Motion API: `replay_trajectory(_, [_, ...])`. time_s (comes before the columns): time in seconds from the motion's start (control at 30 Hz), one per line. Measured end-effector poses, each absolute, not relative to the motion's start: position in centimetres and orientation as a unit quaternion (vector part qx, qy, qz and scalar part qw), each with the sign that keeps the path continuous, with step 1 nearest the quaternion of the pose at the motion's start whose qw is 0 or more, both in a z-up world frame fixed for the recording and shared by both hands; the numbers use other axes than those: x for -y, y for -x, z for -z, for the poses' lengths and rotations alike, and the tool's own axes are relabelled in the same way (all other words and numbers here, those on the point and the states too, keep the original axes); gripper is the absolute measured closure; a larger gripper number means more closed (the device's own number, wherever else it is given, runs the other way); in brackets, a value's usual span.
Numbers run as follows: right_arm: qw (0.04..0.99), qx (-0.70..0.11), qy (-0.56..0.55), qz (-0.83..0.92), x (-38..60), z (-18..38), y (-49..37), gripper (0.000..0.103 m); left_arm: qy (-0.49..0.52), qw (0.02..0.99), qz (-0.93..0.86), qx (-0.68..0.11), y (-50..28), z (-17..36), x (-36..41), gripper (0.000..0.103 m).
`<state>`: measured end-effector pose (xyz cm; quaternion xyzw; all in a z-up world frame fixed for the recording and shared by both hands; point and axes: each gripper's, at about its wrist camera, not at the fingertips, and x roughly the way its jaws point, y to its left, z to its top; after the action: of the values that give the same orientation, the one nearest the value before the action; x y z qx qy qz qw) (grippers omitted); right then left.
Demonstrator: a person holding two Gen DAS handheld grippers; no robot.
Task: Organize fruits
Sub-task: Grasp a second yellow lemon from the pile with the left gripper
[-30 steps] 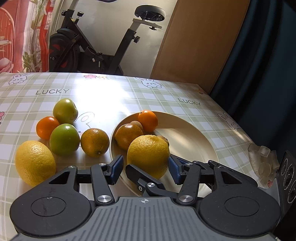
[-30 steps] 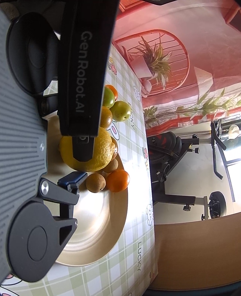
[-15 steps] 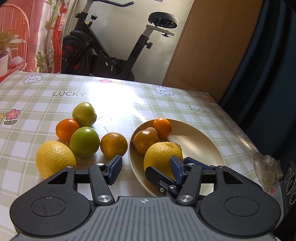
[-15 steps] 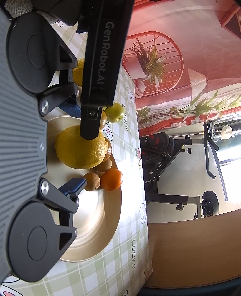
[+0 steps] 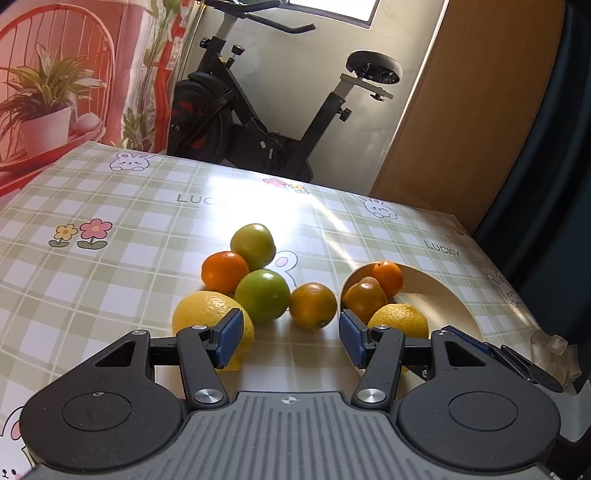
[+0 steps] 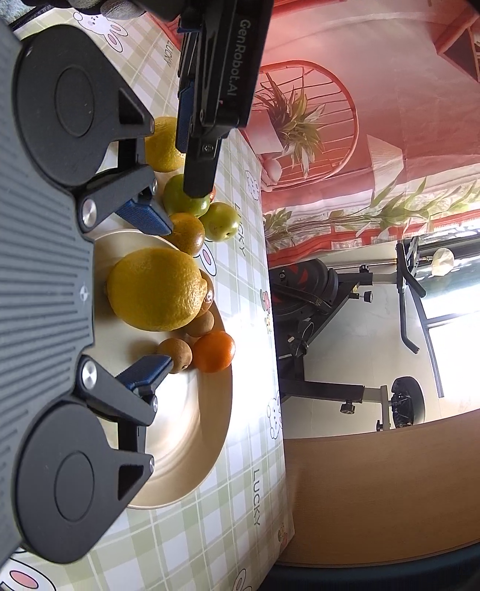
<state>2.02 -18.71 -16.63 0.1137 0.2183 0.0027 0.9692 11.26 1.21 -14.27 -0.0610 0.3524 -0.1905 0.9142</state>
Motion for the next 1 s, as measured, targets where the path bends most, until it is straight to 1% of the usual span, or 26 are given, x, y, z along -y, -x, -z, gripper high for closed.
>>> replay_trajectory(0.23, [0.977,-0.187,-0.101,-0.001,18.1,14.9,-1.7,0.029,0.072,0.924,0.155,-0.343,-12.0,13.7,-6.3,0.043])
replay_trajectory(0.4, [0.98,-0.181,-0.069,-0.04,15.7,14.1,-2.4,0.029,0.081,0.926,0.141,-0.34,-12.6,13.2,-8.1,0.043])
replay_trajectory(0.7, [0.968,-0.214,-0.035,-0.122,10.7,14.6,-5.8,0.029,0.093,0.925,0.143,-0.341,-13.1,13.5,-9.1,0.043])
replay_trajectory(0.9, [0.952,-0.266,-0.057,-0.143,9.1,16.5,-9.0,0.029,0.098,0.919,0.155,-0.35,-13.8,14.2,-8.7,0.043])
replay_trajectory(1.0, [0.949,-0.276,-0.063,-0.14,8.7,17.0,-10.1,0.029,0.094,0.916,0.162,-0.354,-14.1,14.5,-8.0,0.043])
